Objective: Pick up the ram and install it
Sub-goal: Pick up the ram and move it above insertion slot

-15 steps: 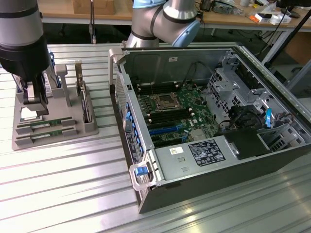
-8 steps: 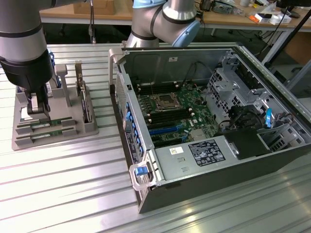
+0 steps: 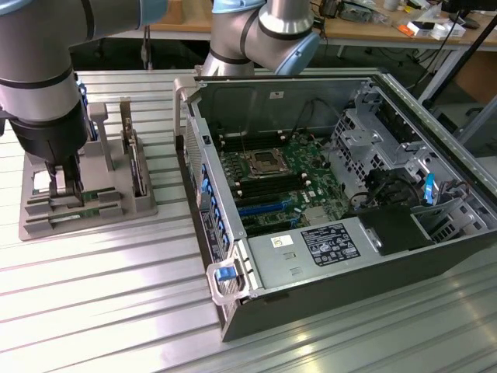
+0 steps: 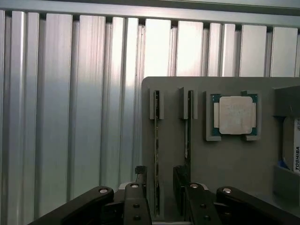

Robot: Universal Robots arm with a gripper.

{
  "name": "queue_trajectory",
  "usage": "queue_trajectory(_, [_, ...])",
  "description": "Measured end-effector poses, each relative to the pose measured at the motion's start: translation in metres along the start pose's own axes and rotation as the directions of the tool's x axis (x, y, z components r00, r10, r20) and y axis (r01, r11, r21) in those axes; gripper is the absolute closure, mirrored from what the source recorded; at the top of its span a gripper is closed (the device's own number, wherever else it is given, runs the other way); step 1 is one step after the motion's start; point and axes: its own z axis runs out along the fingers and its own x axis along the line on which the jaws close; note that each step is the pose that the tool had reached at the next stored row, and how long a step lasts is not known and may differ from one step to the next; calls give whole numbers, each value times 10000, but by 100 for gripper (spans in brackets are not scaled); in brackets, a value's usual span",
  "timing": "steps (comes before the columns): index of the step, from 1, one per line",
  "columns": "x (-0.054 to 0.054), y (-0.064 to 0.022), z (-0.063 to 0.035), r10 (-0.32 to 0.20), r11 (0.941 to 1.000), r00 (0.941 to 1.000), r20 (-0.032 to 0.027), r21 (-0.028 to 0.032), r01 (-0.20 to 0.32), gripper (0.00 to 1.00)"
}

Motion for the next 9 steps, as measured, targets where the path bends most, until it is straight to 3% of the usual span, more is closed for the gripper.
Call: queue_trajectory(9, [6, 20, 302, 0, 10000, 10000, -1, -1, 0, 64])
